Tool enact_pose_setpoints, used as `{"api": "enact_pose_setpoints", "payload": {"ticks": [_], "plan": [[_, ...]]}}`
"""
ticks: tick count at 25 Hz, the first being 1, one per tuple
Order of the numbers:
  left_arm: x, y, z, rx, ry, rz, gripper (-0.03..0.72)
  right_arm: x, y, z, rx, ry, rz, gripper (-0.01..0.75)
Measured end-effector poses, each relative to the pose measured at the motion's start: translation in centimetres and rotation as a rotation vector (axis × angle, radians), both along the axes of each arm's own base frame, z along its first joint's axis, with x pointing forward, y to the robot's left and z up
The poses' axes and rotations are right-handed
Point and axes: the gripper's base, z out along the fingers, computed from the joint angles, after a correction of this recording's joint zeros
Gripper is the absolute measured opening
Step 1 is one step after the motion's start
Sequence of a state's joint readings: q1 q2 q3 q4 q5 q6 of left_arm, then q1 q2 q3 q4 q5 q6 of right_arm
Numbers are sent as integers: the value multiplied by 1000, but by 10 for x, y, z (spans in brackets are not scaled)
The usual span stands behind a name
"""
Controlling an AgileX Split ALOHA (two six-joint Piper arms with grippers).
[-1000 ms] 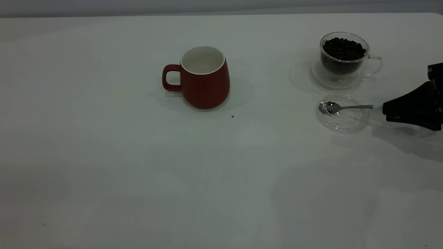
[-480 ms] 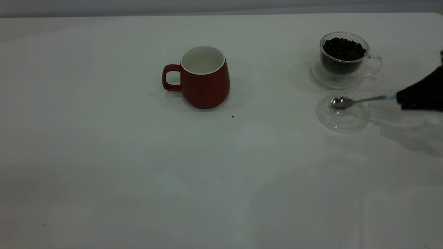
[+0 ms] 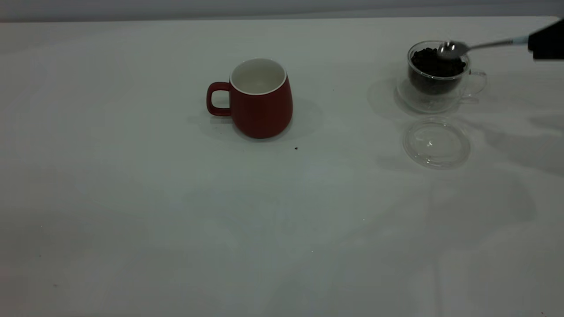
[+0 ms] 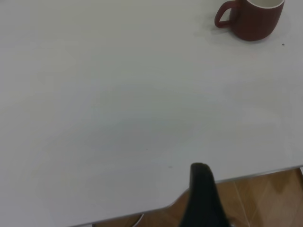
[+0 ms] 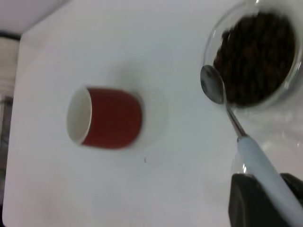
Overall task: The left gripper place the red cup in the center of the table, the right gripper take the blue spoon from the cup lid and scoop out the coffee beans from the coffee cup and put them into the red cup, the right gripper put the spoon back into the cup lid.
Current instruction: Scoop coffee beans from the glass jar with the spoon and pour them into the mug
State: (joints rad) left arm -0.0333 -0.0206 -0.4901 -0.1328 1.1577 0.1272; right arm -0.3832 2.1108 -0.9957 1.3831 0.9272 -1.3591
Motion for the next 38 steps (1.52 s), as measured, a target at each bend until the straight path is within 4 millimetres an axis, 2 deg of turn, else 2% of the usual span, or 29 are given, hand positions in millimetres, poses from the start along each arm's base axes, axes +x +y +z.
{"api": "enact_pose_setpoints", "payload": {"ticks": [5, 10, 13, 20, 23, 28, 38], "plan": [[0, 0, 0, 0, 0, 0, 587, 22, -12, 14, -32, 5, -71, 111], [0, 0, 0, 0, 0, 0, 587, 31, -18, 15, -48, 46, -74, 111], [0, 0, 0, 0, 0, 0, 587, 32, -15, 7, -28, 79, -64, 111], [0, 0, 0, 0, 0, 0, 587, 37, 8, -16, -27, 134, -8, 110], [0, 0, 0, 0, 0, 0, 587, 38, 8, -25, -39, 153, -37, 110], [0, 0, 0, 0, 0, 0, 587, 40, 6, -25, -53, 150, -55, 110], [0, 0, 0, 0, 0, 0, 587, 38, 8, -41, -13, 193, -61, 110]]}}
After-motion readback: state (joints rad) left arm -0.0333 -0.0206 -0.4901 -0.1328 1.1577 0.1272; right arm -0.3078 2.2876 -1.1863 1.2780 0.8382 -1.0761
